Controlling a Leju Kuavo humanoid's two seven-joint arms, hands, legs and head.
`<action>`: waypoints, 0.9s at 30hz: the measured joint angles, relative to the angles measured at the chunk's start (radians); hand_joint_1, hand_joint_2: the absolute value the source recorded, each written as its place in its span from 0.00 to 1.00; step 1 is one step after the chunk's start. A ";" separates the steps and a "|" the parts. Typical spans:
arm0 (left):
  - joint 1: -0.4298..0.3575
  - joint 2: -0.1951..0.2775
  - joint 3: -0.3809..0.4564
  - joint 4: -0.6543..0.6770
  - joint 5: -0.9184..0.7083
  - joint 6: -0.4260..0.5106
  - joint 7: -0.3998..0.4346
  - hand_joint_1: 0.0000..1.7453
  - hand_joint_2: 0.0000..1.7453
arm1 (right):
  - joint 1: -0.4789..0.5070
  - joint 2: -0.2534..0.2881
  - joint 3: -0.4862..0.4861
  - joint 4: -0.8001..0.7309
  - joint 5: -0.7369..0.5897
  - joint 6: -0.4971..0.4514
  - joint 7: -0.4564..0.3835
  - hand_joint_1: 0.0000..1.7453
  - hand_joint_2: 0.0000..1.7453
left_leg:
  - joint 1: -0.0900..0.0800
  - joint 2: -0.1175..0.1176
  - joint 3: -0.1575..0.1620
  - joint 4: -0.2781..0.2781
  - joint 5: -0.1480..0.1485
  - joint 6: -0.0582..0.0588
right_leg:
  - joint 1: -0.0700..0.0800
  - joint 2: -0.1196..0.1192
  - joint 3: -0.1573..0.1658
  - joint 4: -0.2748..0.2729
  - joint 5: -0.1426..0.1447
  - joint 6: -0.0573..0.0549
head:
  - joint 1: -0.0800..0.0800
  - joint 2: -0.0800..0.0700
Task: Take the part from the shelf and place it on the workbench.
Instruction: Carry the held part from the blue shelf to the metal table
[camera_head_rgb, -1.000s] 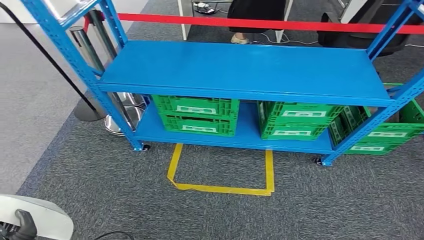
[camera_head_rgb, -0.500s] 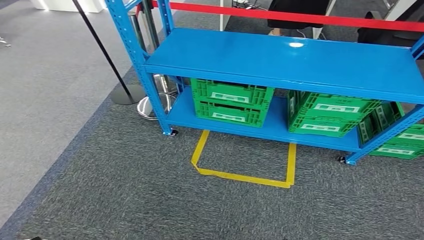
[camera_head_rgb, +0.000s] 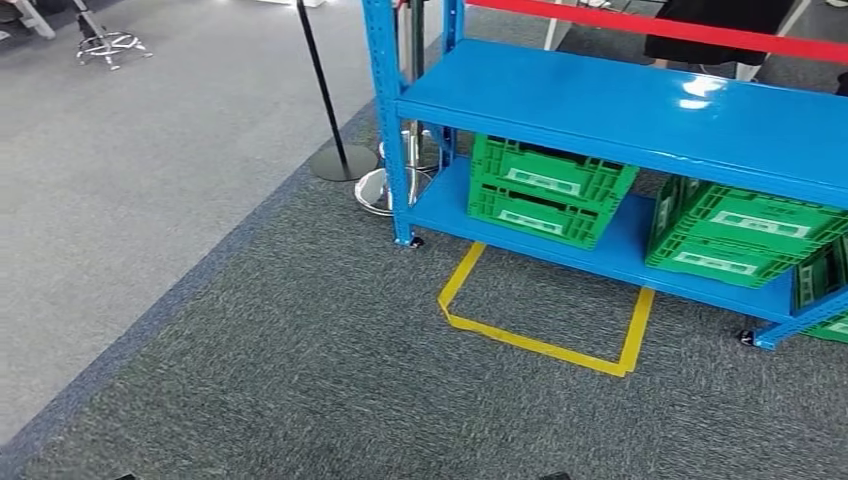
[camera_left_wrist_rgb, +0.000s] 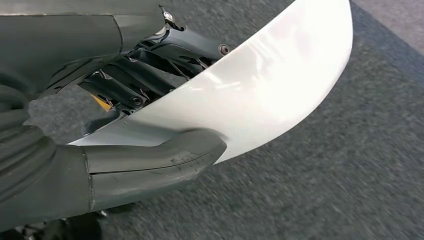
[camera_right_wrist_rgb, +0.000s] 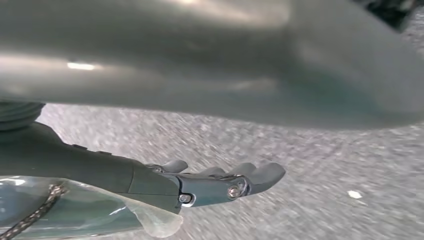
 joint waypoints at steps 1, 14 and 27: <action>0.001 0.000 0.000 0.003 -0.003 -0.002 0.000 1.00 1.00 | -0.002 0.003 0.001 0.000 0.000 -0.001 -0.004 0.00 0.00 | -0.005 -0.006 -0.001 -0.014 0.000 0.011 | -0.002 -0.009 -0.004 0.000 0.008 0.008 | 0.000 0.000; 0.008 -0.013 -0.019 0.000 -0.008 -0.083 0.000 1.00 1.00 | -0.004 0.000 0.010 0.001 0.002 0.012 -0.015 0.00 0.00 | -0.016 -0.137 -0.144 -0.022 0.111 0.036 | -0.015 0.188 0.094 0.012 -0.067 0.016 | 0.001 0.000; 0.034 -0.020 -0.045 -0.037 -0.001 -0.119 0.000 1.00 1.00 | 0.003 0.004 0.012 0.001 -0.002 -0.005 -0.014 0.00 0.00 | -0.019 -0.042 -0.150 0.146 0.027 0.025 | 0.003 0.031 0.100 -0.028 -0.070 -0.016 | -0.014 0.000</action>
